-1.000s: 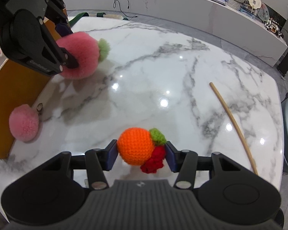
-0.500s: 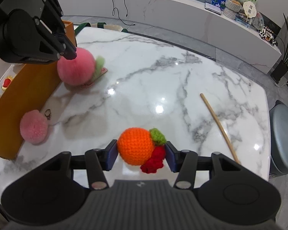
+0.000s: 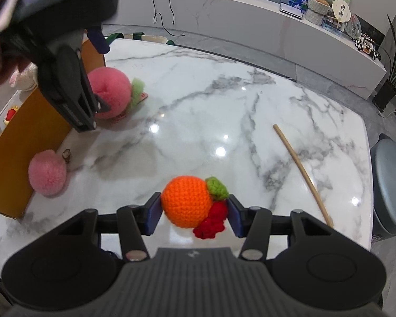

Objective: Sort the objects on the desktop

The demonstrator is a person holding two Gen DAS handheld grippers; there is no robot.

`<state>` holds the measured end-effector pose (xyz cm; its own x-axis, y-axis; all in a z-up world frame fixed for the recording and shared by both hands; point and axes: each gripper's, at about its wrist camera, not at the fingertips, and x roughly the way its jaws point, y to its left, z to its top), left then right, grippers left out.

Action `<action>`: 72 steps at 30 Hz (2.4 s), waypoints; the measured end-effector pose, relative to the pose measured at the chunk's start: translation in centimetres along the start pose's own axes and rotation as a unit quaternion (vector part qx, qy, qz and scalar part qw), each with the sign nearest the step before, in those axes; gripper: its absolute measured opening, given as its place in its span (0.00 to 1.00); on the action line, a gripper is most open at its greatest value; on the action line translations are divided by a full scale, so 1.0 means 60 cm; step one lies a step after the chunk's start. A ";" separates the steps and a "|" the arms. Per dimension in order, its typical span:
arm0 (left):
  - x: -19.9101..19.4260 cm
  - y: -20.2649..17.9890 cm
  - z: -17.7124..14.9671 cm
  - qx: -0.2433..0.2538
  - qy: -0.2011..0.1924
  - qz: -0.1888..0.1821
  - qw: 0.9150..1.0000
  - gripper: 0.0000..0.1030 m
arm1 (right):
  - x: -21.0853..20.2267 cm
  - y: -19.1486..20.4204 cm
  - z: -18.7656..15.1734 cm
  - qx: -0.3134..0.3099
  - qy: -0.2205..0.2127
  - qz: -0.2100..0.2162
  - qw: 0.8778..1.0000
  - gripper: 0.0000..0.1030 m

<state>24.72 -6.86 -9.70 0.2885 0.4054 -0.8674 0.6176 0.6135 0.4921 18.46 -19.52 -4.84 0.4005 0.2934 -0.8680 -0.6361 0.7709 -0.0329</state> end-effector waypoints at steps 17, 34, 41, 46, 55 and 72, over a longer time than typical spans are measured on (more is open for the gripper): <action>0.041 0.011 -0.015 -0.023 0.020 -0.046 0.998 0.44 | 0.030 -0.005 -0.004 0.003 0.009 0.007 1.000 0.52; 0.000 0.025 -0.014 -0.043 -0.057 -0.046 0.996 0.90 | 0.001 0.009 0.005 -0.005 0.000 -0.001 1.000 0.52; 0.051 0.030 0.002 -0.076 -0.006 -0.076 0.994 0.60 | 0.004 -0.001 0.004 -0.001 -0.001 -0.002 1.000 0.52; 0.063 0.020 -0.005 -0.064 0.020 -0.067 0.995 0.64 | 0.010 -0.012 -0.001 0.004 0.003 -0.005 1.000 0.52; 0.056 0.025 -0.019 -0.067 0.039 -0.078 0.994 0.47 | 0.010 -0.004 0.001 0.002 -0.001 -0.001 1.000 0.52; -0.109 0.085 -0.057 -0.102 -0.064 -0.085 0.989 0.47 | -0.058 0.011 0.026 -0.006 -0.029 -0.016 0.999 0.52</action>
<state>23.48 -4.07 -1.28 0.2907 0.2035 -0.9349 0.5078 0.7953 0.3310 17.65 -19.13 -1.06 0.4578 0.3021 -0.8361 -0.6309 0.7730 -0.0662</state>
